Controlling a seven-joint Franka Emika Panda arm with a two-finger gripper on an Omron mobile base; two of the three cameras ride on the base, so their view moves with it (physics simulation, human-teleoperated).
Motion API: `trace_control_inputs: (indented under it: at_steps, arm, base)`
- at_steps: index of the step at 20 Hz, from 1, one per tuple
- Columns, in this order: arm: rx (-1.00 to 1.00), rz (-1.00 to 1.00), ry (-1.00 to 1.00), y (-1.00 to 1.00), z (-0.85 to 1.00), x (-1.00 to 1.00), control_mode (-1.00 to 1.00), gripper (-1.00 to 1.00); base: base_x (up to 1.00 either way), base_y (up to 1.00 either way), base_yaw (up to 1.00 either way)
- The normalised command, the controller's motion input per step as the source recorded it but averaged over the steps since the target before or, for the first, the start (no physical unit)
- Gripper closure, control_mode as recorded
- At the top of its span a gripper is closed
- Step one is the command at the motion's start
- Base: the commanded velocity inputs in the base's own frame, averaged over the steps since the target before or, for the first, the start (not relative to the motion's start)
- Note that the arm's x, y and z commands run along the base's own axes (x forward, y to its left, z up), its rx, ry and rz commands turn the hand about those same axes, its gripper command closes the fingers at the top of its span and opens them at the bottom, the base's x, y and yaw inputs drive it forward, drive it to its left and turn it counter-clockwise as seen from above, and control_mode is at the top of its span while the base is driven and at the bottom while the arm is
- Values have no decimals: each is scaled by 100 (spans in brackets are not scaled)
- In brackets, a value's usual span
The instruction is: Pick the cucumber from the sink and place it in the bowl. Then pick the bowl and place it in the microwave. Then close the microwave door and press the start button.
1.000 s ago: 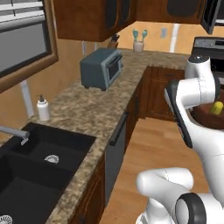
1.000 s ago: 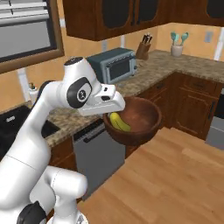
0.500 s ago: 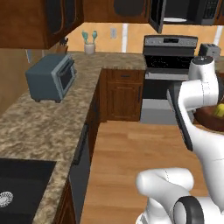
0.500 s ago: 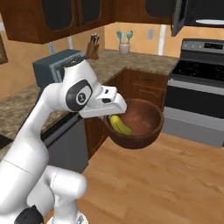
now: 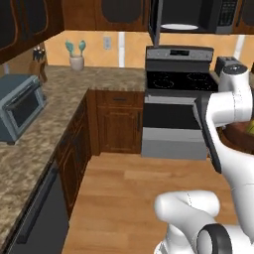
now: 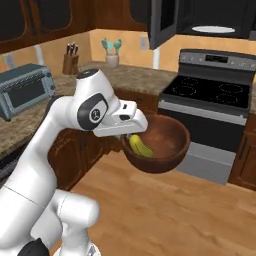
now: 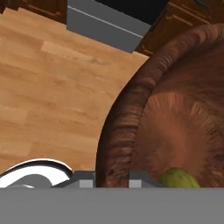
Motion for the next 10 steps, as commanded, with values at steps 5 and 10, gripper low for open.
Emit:
trace_control_inputs:
  at_steps: [5, 10]
  arm:
    - [0, 0, 0, 0, 0, 0, 100, 100]
    - [0, 0, 0, 0, 0, 0, 100, 100]
  base:
    - [100, -83, 0]
    - [100, -73, 0]
